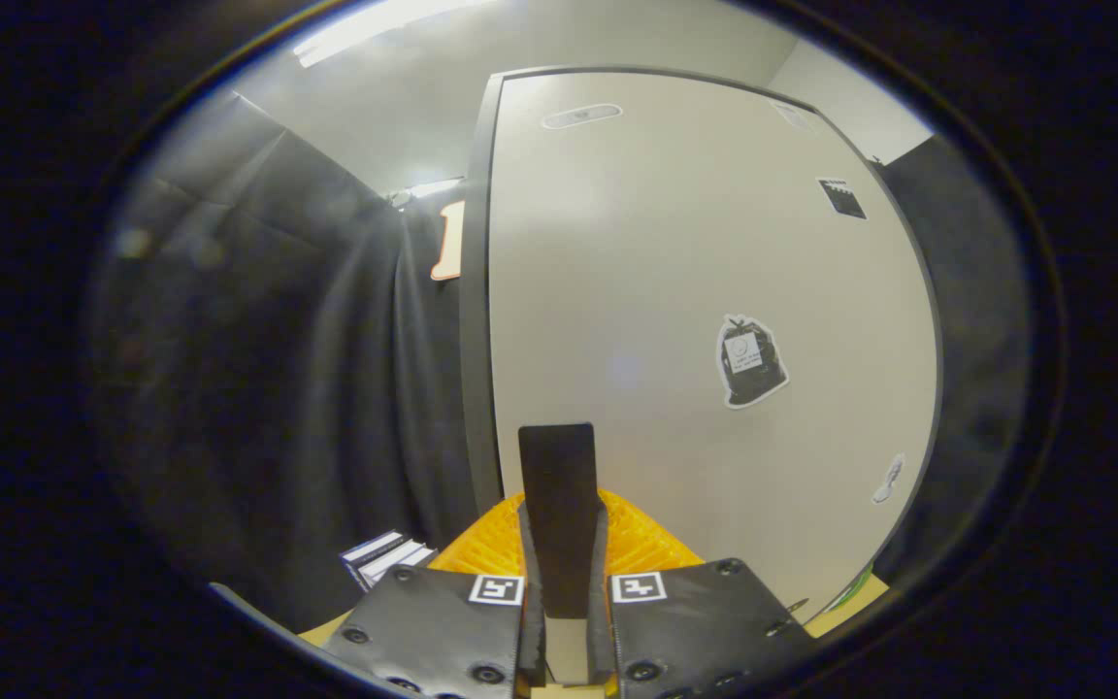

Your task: Open the shoe cabinet door, grab the shoes and put them into the shoe cabinet, then close the shoe cabinet door.

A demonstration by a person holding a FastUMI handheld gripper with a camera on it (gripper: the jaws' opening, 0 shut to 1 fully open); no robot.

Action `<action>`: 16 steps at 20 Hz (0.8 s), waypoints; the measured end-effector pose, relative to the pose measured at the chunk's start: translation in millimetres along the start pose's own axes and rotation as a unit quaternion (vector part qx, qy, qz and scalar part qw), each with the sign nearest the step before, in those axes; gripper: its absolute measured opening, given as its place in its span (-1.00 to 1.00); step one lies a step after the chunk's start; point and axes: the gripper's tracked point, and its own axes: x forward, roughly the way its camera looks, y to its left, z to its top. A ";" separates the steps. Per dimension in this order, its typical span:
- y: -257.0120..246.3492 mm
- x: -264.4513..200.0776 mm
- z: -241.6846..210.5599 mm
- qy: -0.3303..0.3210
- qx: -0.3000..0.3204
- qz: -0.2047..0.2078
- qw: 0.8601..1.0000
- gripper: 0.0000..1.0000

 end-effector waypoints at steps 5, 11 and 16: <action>-1.5 -9.4 2.4 -0.002 0.009 0.001 1.000 -0.82; -7.8 -38.6 4.4 -0.006 -0.005 -0.024 1.000 -0.82; -13.7 -56.2 7.1 -0.007 -0.009 -0.042 0.999 -0.82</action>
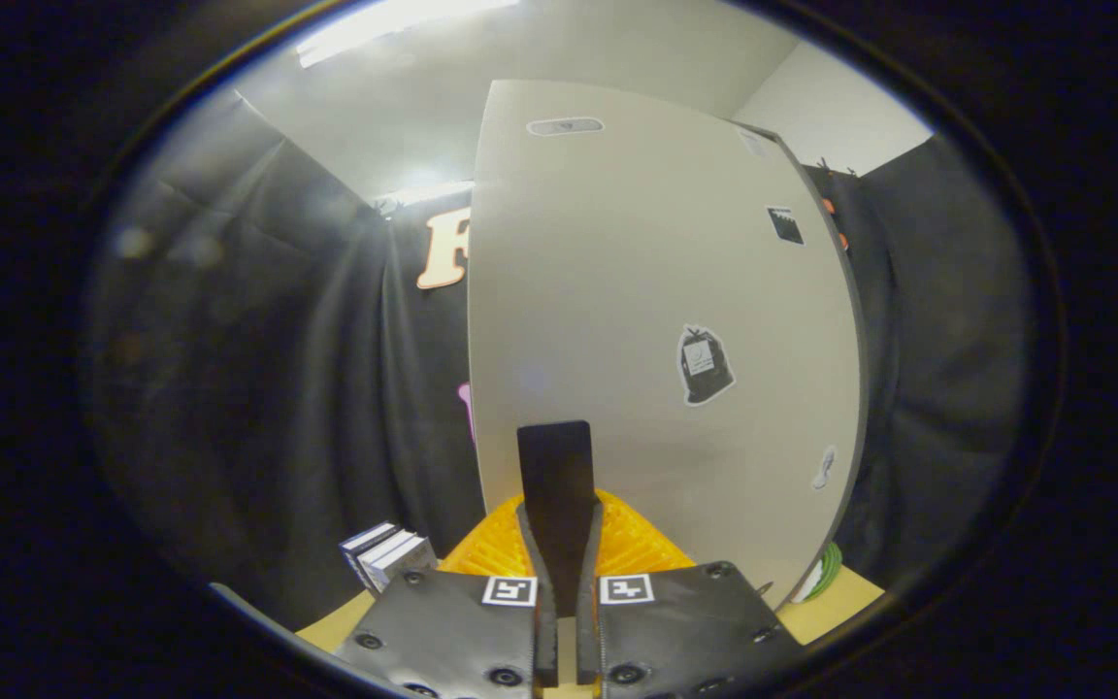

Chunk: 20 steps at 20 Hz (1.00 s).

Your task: Open the shoe cabinet door, grab the shoes and put them into the shoe cabinet, then close the shoe cabinet door.

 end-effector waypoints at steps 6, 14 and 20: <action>-15.5 -27.3 3.4 -0.004 -0.004 -0.025 1.000 -0.82; -34.1 -53.3 6.5 -0.006 -0.014 -0.054 0.998 -0.82; -45.7 -69.7 8.7 -0.009 -0.016 -0.059 0.998 -0.83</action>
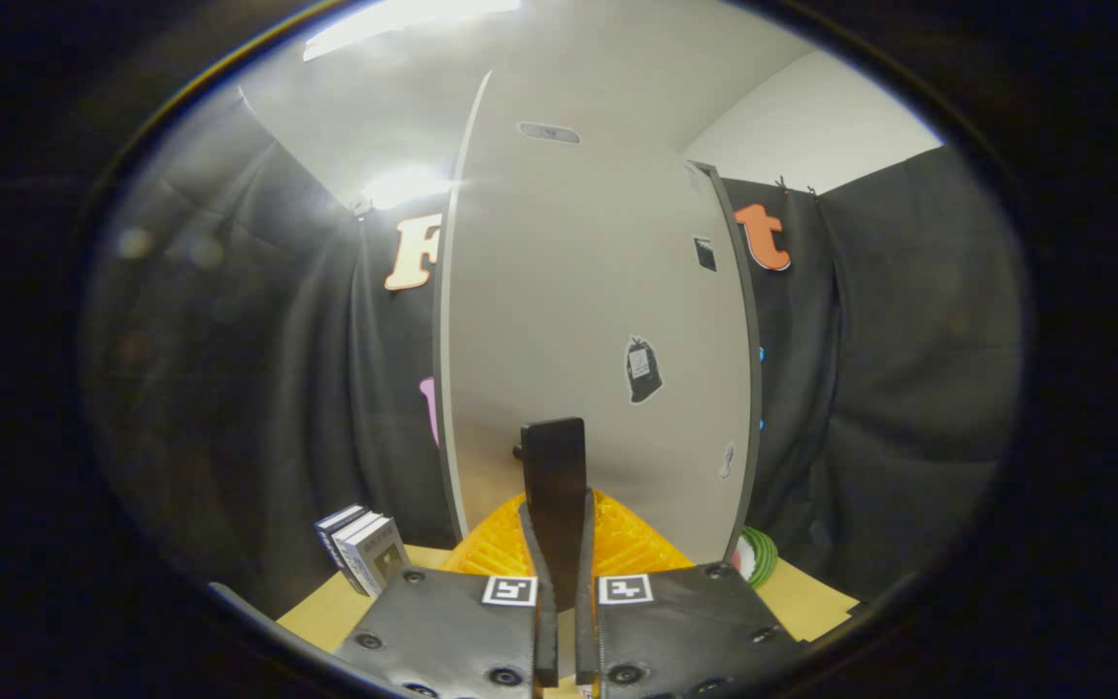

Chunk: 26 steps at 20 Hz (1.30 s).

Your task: Open the shoe cabinet door, grab the shoes and put them into the shoe cabinet, then close the shoe cabinet door.

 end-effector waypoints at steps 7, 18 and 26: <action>-17.2 -12.8 2.9 -0.002 -0.011 0.029 1.000 -0.83; -54.2 -41.0 5.6 0.003 -0.007 0.090 0.996 -0.83; -93.4 -57.7 6.7 0.007 -0.005 0.130 0.991 -0.84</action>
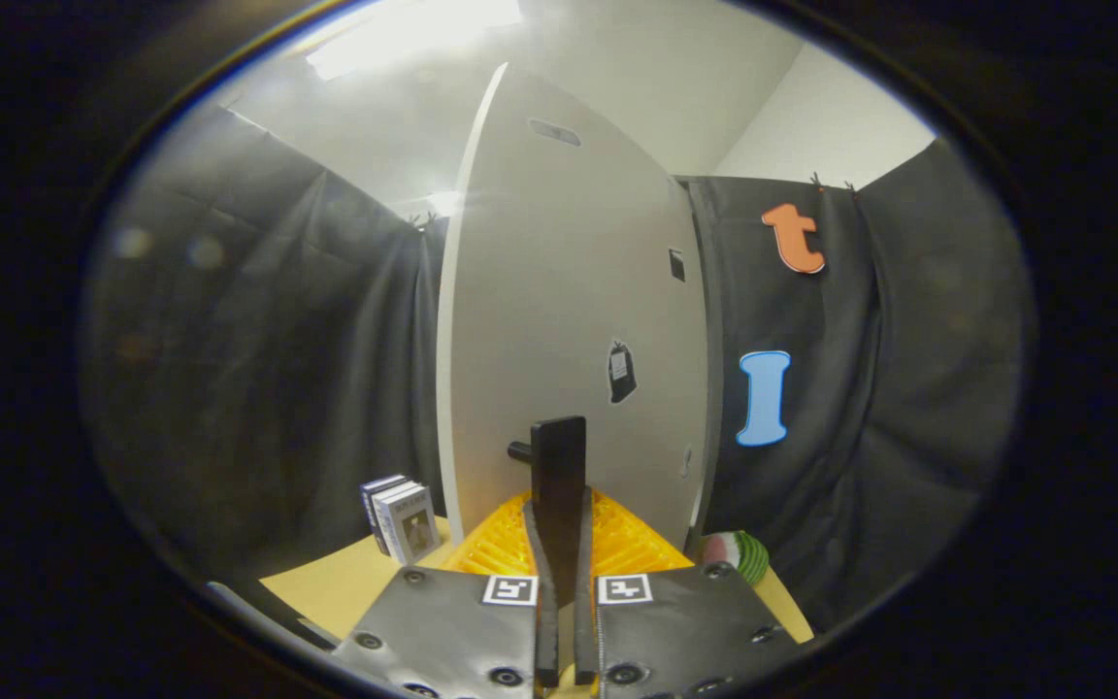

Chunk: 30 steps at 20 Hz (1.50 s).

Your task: Open the shoe cabinet door, grab the shoes and put them into the shoe cabinet, then close the shoe cabinet door.

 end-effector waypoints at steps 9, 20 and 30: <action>-53.1 -31.4 1.8 -0.016 -0.007 -0.023 1.000 -0.87; -155.7 -79.2 13.3 -0.037 0.028 -0.100 0.994 -0.94; -127.1 -124.7 27.5 -0.070 0.007 -0.088 0.994 -0.95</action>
